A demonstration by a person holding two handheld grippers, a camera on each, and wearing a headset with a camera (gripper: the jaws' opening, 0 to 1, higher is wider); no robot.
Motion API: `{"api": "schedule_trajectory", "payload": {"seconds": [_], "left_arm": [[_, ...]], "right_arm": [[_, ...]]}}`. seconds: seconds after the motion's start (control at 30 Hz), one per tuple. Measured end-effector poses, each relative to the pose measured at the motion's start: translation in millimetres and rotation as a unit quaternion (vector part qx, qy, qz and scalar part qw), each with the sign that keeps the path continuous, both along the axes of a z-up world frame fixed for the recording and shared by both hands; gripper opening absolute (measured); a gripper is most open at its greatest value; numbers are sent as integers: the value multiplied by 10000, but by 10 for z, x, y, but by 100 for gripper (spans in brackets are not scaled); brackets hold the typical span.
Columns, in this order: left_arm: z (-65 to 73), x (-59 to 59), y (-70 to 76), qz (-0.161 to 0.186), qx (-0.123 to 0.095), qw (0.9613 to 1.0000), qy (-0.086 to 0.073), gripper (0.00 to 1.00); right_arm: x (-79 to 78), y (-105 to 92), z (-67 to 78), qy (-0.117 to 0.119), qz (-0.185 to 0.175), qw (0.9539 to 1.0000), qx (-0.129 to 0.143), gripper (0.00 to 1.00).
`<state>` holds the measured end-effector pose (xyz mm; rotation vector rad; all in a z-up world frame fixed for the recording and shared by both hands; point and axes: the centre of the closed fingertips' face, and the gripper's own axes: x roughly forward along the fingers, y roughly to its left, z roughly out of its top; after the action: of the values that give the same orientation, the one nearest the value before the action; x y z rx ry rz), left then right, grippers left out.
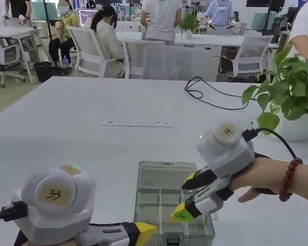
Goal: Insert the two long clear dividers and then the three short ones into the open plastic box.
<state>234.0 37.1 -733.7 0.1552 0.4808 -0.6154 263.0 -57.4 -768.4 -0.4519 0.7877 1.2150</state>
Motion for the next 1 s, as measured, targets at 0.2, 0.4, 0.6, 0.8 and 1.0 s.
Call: {"api": "schedule_trajectory", "payload": {"seconds": [0.2, 0.4, 0.6, 0.8, 1.0], "left_arm": [[16, 33, 15, 43, 12, 10000, -41, 93], [26, 36, 22, 72, 13, 10000, -49, 93], [29, 40, 14, 89, 55, 9999, -62, 91], [44, 42, 0, 99, 40, 9999, -80, 90], [30, 28, -5, 123, 14, 9999, -32, 89]], "right_arm": [[-26, -178, -54, 9, 136, 9999, -31, 58], [2, -406, -90, -17, 64, 9999, -98, 58], [26, -609, -135, -65, 101, 9997, -233, 58], [17, -798, -235, -110, 178, 9987, -475, 58], [2, -949, -318, -203, 297, 9969, -698, 57]]}}
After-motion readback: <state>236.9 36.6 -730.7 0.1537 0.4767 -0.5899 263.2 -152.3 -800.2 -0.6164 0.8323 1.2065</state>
